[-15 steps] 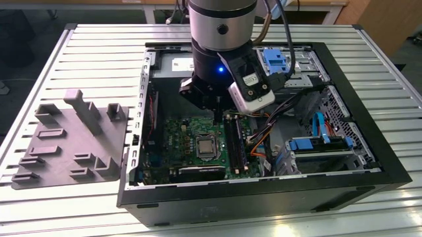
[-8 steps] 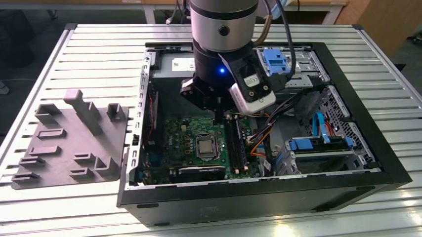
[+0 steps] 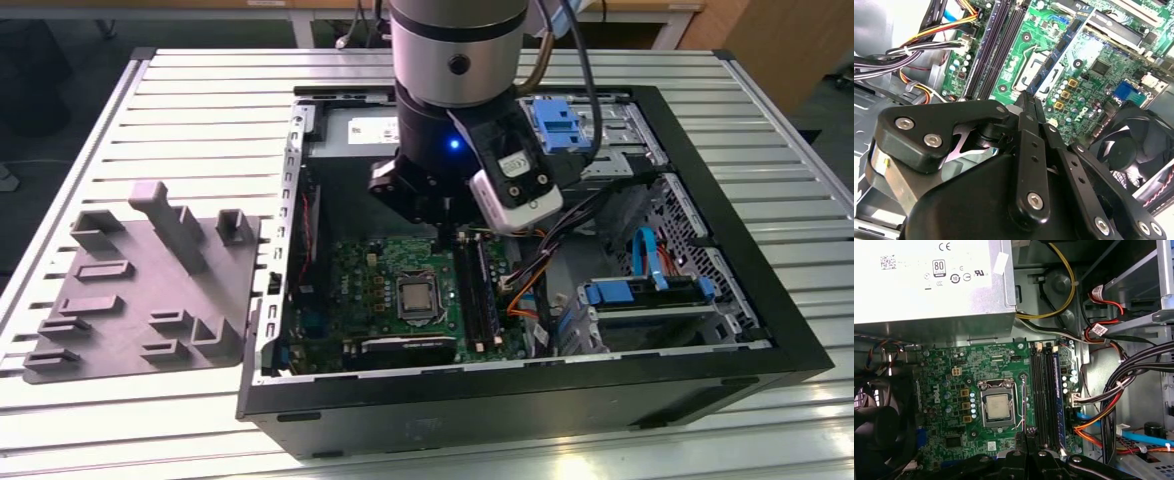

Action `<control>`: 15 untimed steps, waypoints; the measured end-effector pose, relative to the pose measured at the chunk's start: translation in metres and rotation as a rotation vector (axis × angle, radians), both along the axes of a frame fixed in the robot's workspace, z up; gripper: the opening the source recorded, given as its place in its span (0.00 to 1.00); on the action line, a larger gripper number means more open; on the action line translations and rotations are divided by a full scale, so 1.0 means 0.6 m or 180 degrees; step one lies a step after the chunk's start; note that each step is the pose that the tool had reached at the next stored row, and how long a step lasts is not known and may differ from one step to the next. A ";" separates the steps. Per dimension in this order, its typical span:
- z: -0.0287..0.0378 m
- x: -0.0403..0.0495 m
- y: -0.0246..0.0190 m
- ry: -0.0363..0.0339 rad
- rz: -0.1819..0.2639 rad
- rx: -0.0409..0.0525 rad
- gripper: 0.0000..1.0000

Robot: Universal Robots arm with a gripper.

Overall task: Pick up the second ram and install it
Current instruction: 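Insert the second ram into the second slot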

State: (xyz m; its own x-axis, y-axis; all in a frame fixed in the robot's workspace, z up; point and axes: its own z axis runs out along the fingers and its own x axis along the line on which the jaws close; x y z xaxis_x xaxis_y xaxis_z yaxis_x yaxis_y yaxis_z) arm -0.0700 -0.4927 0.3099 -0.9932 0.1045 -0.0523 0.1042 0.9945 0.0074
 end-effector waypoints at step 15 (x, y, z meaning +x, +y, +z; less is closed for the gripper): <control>-0.005 0.016 0.0001 0.0000 0.0000 -0.0001 0.12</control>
